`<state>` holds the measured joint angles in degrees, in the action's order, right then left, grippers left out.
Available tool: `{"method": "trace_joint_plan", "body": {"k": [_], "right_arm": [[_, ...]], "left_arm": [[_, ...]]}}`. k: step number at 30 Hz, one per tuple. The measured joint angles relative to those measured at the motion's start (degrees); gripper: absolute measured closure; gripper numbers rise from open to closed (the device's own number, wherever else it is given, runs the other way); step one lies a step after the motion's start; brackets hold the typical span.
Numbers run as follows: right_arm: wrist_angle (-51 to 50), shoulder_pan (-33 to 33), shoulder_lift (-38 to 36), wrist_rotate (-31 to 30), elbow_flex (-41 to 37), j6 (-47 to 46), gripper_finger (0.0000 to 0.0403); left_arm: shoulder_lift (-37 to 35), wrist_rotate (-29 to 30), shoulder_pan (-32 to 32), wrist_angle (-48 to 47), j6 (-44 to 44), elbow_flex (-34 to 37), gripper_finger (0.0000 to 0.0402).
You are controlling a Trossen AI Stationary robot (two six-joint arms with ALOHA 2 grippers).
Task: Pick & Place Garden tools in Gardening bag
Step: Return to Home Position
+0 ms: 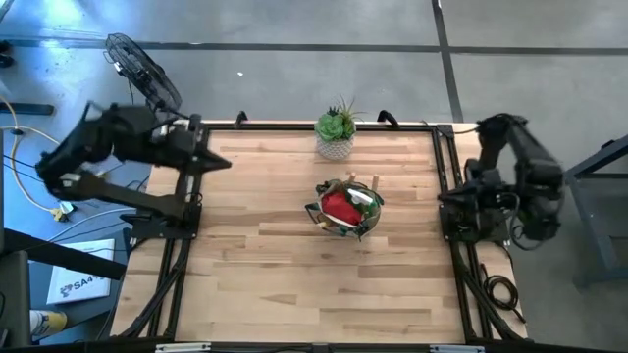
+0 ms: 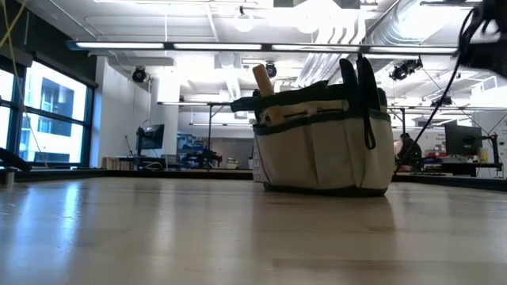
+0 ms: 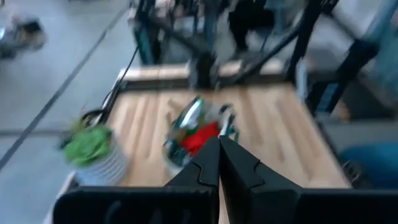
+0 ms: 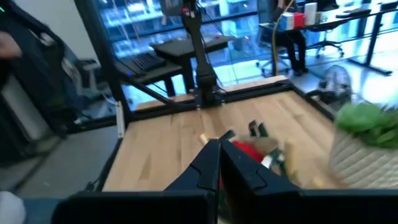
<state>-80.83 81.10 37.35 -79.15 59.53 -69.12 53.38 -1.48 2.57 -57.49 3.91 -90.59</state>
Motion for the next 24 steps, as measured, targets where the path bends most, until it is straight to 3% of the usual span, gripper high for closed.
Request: {"method": "trace_joint_plan", "body": {"k": [4,9,12,18,24], "right_arm": [[11.12,4.52,-7.54,-2.59,-14.36,-0.31,0.0398],[19.09,4.85,-7.18,-5.12,-23.29,-0.12,0.0398],[22.59,4.66,-7.52,-4.97,-26.31,-0.27,0.0398],[31.75,4.69,-7.48,-3.89,-32.16,0.16,0.0398],[40.57,4.68,-7.44,-5.75,-39.70,-1.23,0.0398]], "left_arm": [[-13.71,-1.46,0.00,17.20,-3.69,23.55,0.0402],[-23.67,-2.34,0.05,32.90,-4.57,44.08,0.0402],[-26.95,-4.72,0.02,38.16,-4.38,50.50,0.0401],[-30.06,-9.09,0.02,39.25,-7.25,58.52,0.0401],[-31.28,-13.27,0.00,49.76,-9.26,66.55,0.0401]]}}
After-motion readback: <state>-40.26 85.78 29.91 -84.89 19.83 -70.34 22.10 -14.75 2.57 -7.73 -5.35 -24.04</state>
